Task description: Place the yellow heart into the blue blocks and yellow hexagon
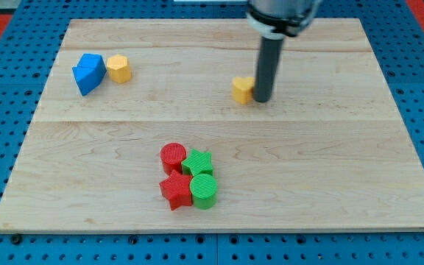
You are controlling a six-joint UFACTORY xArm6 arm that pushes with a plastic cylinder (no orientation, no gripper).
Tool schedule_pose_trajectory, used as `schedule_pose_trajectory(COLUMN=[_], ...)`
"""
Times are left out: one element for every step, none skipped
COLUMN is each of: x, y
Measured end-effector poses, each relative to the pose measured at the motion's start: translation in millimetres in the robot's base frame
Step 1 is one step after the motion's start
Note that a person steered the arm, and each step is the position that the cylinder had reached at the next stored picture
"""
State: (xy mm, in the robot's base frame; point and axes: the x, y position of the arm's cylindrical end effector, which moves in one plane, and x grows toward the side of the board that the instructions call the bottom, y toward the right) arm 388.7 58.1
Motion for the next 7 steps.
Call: schedule_pose_trajectory(x=[-2, -6, -24, -26, -26, -26, -22], y=[-6, 38, 17, -51, -118, -110, -99])
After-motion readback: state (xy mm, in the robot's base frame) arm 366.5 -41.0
